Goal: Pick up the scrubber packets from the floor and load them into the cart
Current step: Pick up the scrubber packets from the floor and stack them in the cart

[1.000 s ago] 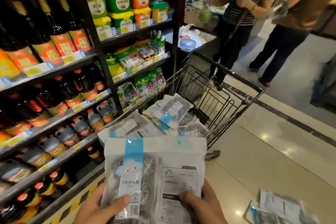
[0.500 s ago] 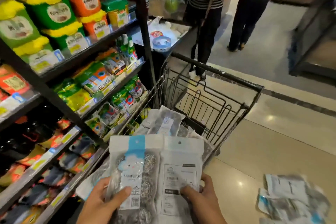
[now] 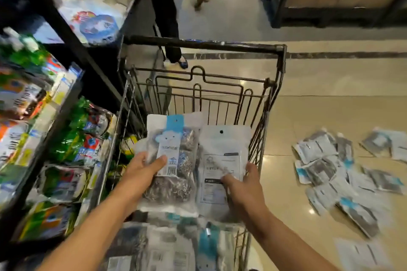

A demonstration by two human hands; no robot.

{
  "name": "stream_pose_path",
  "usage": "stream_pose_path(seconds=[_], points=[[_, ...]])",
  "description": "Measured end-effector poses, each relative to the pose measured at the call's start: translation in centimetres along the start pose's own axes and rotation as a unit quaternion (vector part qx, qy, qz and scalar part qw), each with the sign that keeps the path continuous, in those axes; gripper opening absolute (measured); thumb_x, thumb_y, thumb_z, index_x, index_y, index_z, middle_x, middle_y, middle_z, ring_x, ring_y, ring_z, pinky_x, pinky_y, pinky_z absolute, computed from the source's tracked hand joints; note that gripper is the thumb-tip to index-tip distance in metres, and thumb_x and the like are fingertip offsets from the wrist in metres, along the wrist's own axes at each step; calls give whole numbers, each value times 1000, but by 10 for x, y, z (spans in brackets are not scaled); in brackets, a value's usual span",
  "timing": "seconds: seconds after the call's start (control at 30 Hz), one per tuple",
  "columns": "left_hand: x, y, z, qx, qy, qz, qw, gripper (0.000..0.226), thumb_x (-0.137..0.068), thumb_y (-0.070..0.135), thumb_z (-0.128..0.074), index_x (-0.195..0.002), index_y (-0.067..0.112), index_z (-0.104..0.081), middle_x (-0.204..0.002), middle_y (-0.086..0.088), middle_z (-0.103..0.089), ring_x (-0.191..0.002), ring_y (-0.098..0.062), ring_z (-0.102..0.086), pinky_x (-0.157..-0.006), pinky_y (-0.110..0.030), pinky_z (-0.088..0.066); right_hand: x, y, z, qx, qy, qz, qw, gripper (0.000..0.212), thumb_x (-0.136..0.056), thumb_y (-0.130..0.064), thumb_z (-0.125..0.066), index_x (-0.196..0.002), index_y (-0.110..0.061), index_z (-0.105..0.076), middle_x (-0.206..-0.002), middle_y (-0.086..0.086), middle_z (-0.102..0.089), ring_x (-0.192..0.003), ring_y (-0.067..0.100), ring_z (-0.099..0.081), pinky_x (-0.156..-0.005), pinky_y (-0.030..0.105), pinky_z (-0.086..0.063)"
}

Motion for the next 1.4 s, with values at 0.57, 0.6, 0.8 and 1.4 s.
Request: stream_pose_path(seconds=[0.57, 0.6, 0.8, 1.4], points=[[-66, -36, -45, -154, -2, -16, 988, 27, -99, 35, -68, -114, 27, -47, -102, 12, -52, -101, -15, -49, -87, -31, -38, -42, 21, -18, 62, 141, -90, 984, 46, -92, -28, -63, -131, -16, -44, -99, -3, -62, -88, 24, -66, -84, 42, -61], [-68, -36, -44, -180, 13, -27, 983, 33, -96, 37, -70, -118, 26, -48, -111, 8, -56, -102, -18, -52, -87, -34, -42, -44, 22, -21, 81, 143, -91, 982, 49, -91, -30, -62, -133, -14, -42, -103, 0, -63, -91, 26, -66, -86, 42, -61], [-65, -35, -41, -267, 53, -80, 959, 84, -85, 49, -78, -152, 15, -41, -148, -13, -51, -135, -35, -49, -109, -47, -43, -43, 30, -35, 214, 158, -41, 963, 76, -94, -16, -58, -158, -10, -18, -150, 17, -45, -132, 34, -53, -108, 47, -52], [39, -26, 26, -142, -56, -133, 979, 35, -93, 33, -72, -126, 25, -64, -123, 8, -67, -115, -13, -62, -95, -31, -49, 62, -12, -14, 258, 4, 160, 953, 36, -94, -36, -68, -128, -25, -67, -129, -6, -68, -113, 12, -63, -89, 22, -50]])
Point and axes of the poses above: each hand's wrist, its own x-axis away from the middle knuckle, its own z-axis out of the back of the hand, y = z × x, the point moved 7 cm from there along -x, towards the middle knuckle
